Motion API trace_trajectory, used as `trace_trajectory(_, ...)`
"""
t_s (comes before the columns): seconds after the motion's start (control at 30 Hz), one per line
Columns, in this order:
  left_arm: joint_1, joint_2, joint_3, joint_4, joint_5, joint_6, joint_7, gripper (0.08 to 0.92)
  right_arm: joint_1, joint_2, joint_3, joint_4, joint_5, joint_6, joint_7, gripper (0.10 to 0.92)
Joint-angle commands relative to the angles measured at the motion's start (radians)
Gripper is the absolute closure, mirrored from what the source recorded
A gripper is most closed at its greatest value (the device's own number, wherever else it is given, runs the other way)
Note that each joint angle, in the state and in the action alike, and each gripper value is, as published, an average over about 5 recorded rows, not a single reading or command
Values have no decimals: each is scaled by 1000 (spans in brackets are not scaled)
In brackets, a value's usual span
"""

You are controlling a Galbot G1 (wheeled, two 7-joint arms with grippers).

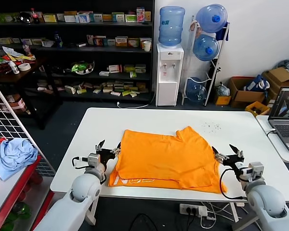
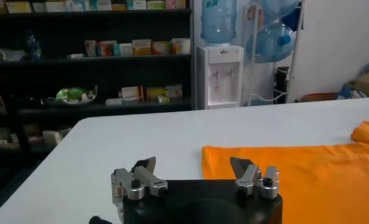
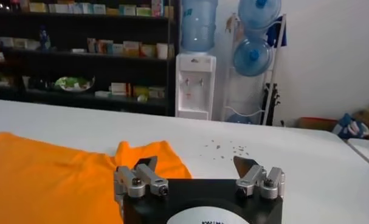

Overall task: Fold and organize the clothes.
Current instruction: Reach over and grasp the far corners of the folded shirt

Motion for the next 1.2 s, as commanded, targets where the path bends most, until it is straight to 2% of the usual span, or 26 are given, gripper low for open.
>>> trace_trajectory(0.03, -231, -66, 93, 231, -43, -20, 14, 177, 239, 0, -81, -235, 25, -80, -72, 203)
trace_trajectory(0.23, -333, -139, 137, 400, -45, -25, 41, 177, 356, 33, -137, -350, -34, -87, -112, 203)
trace_trajectory(0.47, -403, -205, 156, 522, -37, -14, 63, 177, 463, 83, -199, -479, -91, -76, -126, 203)
trace_trajectory(0.73, -431, -237, 143, 605, -16, 13, 78, 177, 547, 130, -230, -626, -161, -88, -161, 203)
trace_trajectory(0.93, -429, -238, 134, 638, 2, 17, 85, 177, 575, 168, -238, -679, -193, -79, -176, 204)
trace_trajectory(1.03, -426, -238, 131, 645, 7, 24, 90, 177, 579, 178, -248, -682, -206, -80, -181, 239)
trace_trajectory(1.1, -422, -235, 127, 644, 7, 27, 92, 183, 579, 181, -254, -680, -215, -80, -182, 290)
trace_trajectory(1.2, -409, -223, 128, 622, 3, 31, 93, 236, 576, 181, -258, -670, -219, -79, -179, 376)
